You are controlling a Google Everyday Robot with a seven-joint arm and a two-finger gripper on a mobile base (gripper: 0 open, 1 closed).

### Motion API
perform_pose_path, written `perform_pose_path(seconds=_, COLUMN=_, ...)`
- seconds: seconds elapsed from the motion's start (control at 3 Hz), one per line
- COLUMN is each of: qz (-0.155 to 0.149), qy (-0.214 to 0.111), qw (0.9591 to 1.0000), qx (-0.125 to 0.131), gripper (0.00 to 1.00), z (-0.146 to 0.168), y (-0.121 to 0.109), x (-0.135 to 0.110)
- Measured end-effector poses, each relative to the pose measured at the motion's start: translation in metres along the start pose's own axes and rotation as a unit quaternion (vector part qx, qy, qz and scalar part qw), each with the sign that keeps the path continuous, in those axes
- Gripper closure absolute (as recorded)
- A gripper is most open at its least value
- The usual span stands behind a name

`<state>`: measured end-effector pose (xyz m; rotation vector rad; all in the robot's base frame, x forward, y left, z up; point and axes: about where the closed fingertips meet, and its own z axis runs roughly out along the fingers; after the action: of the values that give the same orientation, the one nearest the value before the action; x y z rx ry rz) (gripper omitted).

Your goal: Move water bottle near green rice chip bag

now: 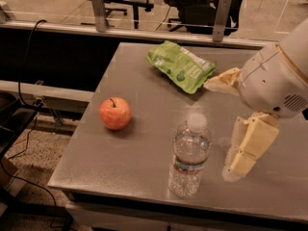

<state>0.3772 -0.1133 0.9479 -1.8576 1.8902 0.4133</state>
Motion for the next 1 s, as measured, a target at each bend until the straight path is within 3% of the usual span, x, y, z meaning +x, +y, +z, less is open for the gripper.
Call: perform_pose_path(seconds=1.0, qz=-0.022, qy=-0.086, qw=0.9948, qx=-0.051, gripper=0.00, z=0.017, y=0.029, x=-0.033)
